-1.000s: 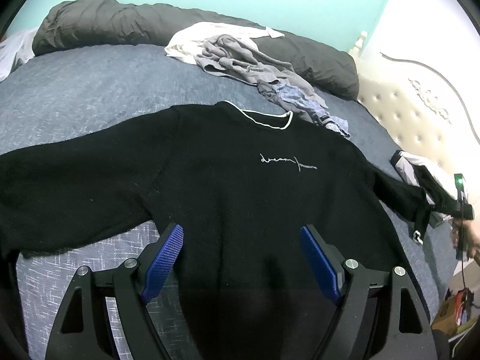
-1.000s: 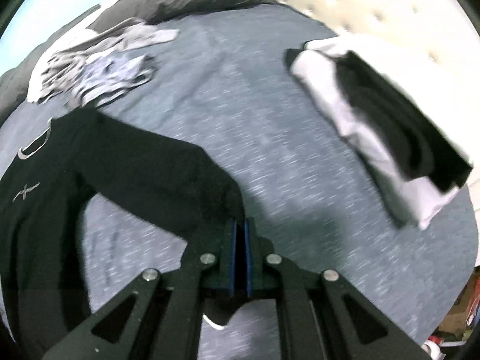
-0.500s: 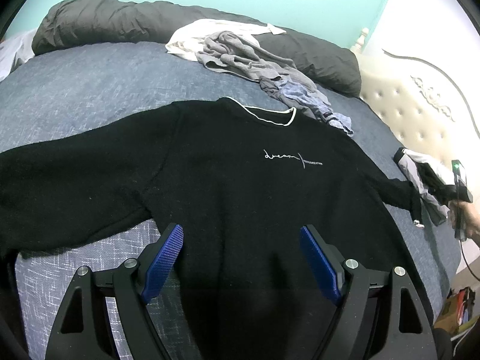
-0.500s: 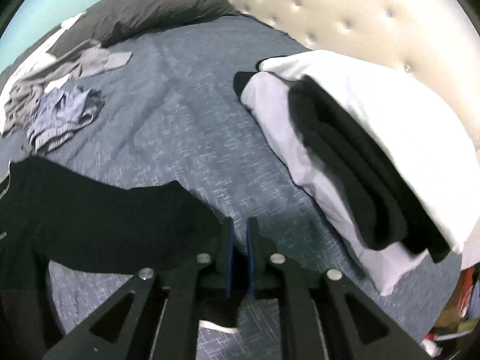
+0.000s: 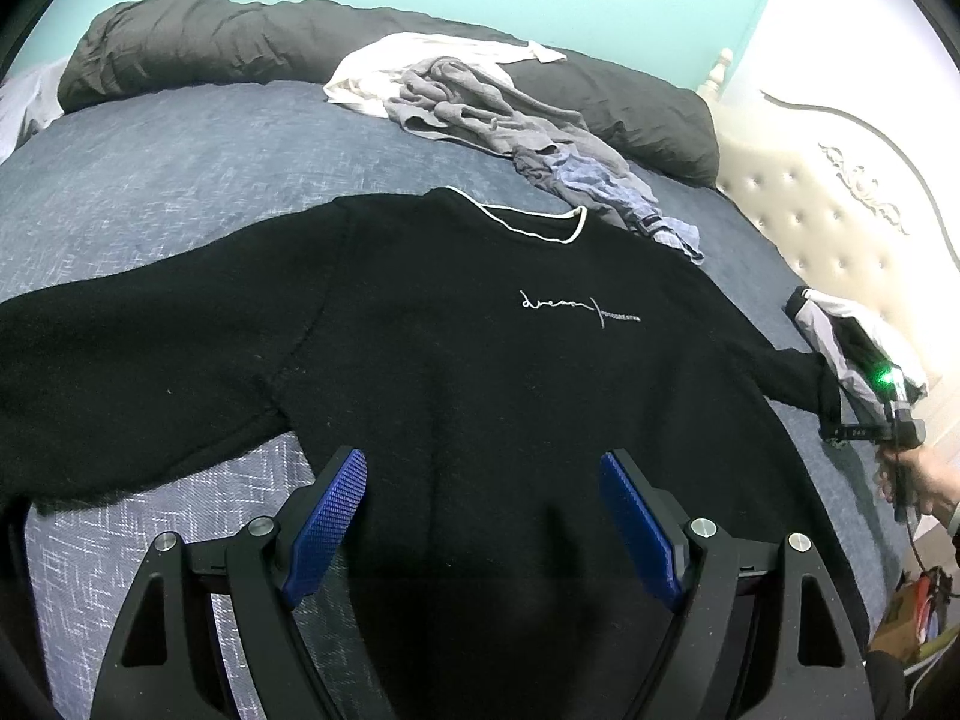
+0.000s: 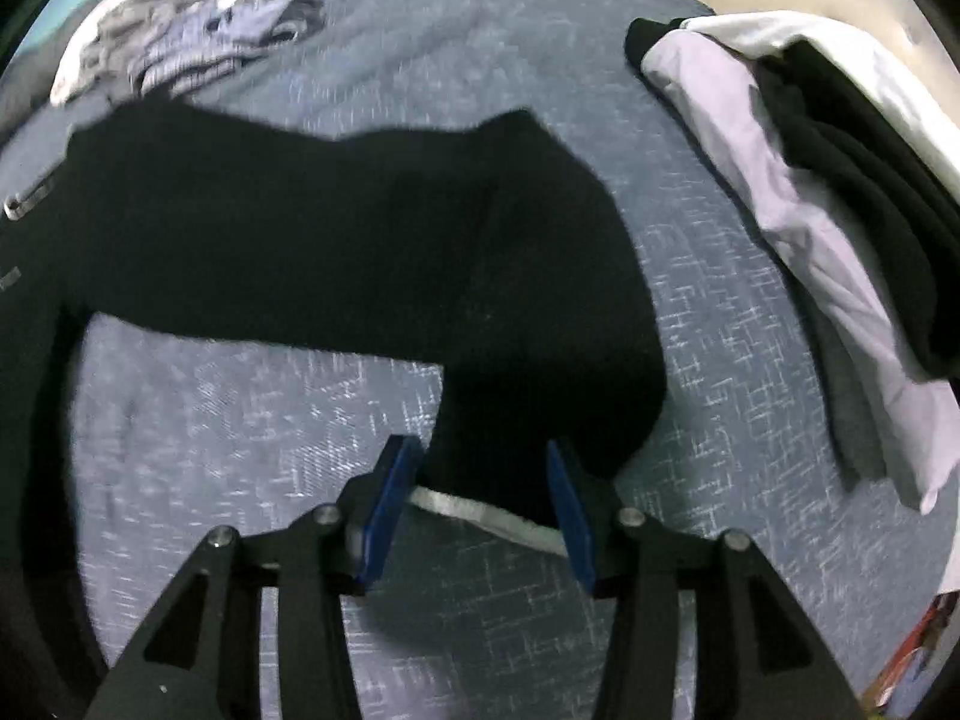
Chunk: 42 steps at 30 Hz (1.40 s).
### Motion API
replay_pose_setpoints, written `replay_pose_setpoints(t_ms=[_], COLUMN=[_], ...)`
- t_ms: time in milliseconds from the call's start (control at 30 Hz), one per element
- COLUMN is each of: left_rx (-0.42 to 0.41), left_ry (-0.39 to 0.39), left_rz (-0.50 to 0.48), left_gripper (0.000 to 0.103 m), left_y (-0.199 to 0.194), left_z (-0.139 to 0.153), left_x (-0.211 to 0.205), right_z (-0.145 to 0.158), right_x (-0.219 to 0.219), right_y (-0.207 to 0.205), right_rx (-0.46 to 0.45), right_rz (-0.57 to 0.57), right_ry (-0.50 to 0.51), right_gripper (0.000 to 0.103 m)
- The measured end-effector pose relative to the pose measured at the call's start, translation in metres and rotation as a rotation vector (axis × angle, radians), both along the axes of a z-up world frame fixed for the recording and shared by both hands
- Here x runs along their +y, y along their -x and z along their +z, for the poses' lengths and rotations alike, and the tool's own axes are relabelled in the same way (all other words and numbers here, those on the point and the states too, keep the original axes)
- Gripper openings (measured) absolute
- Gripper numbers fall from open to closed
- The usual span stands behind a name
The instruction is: Fold clothes
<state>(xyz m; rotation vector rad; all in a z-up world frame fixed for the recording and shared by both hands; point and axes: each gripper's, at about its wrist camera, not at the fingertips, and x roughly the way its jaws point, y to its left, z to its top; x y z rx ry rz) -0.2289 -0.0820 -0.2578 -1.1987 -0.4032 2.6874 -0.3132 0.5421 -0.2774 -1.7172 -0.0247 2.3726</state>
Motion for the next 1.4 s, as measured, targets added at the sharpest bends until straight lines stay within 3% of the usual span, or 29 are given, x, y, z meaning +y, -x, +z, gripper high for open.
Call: replay_pose_setpoints(t_ms=[100,133,300,433,733,800,967,1100,1333,1400], left_rx=[-0.006,-0.007,-0.006,-0.005,-0.013,-0.014,-0.019,-0.018,-0.039,-0.045], left_ry=[-0.003,-0.003,0.002,0.005,0.025,0.026,0.016,0.015,0.007,0.005], left_rz=[-0.002,-0.003,-0.006,0.003,-0.004,-0.001,0.001,0.014,0.076,0.093], left_gripper=[0.083,0.083,0.083,0.083,0.083,0.083,0.083,0.083,0.083,0.083], left_y=[0.001,0.001,-0.001,-0.002,0.001,0.001,0.002,-0.002,-0.025,-0.032], left_z=[-0.002,-0.002,-0.002,-0.002,-0.004,-0.005,-0.005,0.000,0.015,0.020], left_x=[0.000,0.001,0.003,0.001,0.003,0.002,0.000,-0.006,-0.037,-0.046], right_z=[0.004,0.005,0.046,0.070,0.068,0.065,0.068,0.080,0.099,0.102], right_x=[0.007,0.009,0.044,0.075,0.094,0.096,0.097,0.087,0.030,0.005], right_y=[-0.003,-0.003,-0.015,-0.022,0.011,0.014,0.010,-0.004,-0.030,-0.036], right_rx=[0.023,0.031,0.170,0.226,0.149,0.120,0.113,0.150,0.243,0.266], right_rz=[-0.015,-0.020,-0.120,-0.217,-0.225,-0.230,-0.258,-0.249,-0.175,-0.137], right_ry=[-0.022,-0.030,-0.112,-0.181,-0.329,-0.356,-0.396,-0.355,-0.087,-0.011], right_gripper=[0.010,0.008,0.007,0.007,0.007,0.015,0.019,0.030,0.031,0.043])
